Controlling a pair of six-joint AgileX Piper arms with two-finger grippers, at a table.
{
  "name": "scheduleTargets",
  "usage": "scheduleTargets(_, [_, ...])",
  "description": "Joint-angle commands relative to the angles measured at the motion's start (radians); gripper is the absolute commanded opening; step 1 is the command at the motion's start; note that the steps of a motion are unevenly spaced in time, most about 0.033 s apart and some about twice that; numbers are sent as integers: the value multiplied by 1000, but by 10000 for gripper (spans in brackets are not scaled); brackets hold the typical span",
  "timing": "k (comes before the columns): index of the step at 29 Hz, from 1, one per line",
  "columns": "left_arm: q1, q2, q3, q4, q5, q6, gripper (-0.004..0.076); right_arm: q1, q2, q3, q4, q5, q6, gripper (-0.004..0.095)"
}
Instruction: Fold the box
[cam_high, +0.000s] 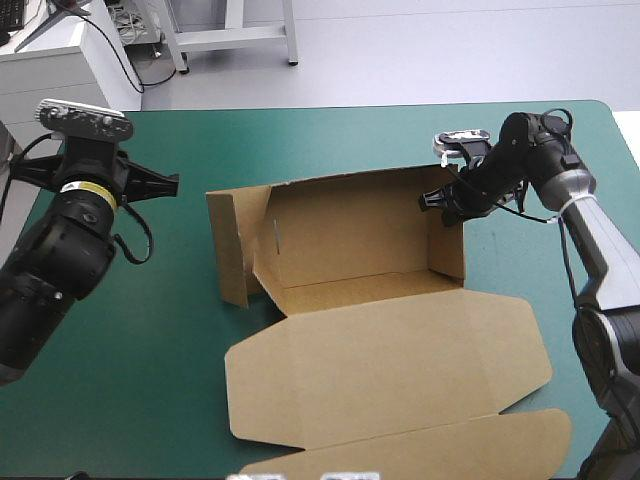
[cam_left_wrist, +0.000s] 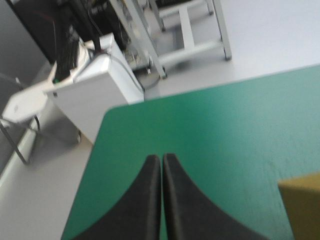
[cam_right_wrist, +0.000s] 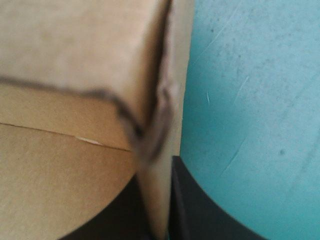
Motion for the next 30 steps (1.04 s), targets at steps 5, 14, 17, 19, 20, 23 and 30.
scheduleTargets(5, [354, -1, -31, -603, -89, 414, -6, 22, 83, -131, 31, -17, 43, 111])
scheduleTargets(14, [545, 70, -31, -865, -24, 618, -6, 41, 82, -250, -61, -44, 168, 538])
scheduleTargets(17, [572, 98, -31, -875, -19, 638, -6, 41, 74, -363, -103, 20, 163, 538])
scheduleTargets(19, [592, 119, -31, -907, -8, 656, -6, 41, 57, -431, -103, 20, 170, 538])
scheduleTargets(20, [600, 128, -31, -919, -5, 663, -6, 41, 50, -461, -94, 17, 162, 538])
scheduleTargets(23, [618, 159, -31, -936, -5, 663, -6, 41, 37, -526, -62, 17, 54, 537])
scheduleTargets(30, [643, 191, -31, -1038, 40, 709, -6, 41, 32, -452, -47, 19, 133, 536])
